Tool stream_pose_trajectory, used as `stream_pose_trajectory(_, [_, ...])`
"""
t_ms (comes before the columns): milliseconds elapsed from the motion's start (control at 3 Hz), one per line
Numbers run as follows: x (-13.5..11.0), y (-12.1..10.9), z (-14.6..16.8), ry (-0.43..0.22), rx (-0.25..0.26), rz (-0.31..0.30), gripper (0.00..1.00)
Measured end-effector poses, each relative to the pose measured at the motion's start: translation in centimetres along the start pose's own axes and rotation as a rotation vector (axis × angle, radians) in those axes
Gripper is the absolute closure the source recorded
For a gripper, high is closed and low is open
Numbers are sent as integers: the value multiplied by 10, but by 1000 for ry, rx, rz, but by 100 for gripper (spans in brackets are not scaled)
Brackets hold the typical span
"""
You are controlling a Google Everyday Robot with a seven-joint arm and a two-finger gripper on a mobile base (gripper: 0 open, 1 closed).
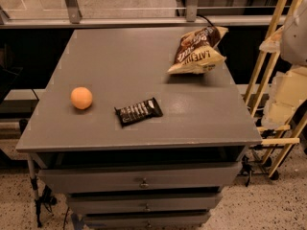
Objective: Pick brown chip bag
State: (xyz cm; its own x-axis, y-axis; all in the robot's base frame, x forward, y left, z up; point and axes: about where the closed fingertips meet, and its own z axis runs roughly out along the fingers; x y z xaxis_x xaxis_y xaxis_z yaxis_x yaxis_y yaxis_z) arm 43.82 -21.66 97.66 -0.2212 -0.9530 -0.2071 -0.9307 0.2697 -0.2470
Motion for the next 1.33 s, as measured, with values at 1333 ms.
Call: stream_pose_trajectory(1333, [-73,-77,42,-359,7,319,0])
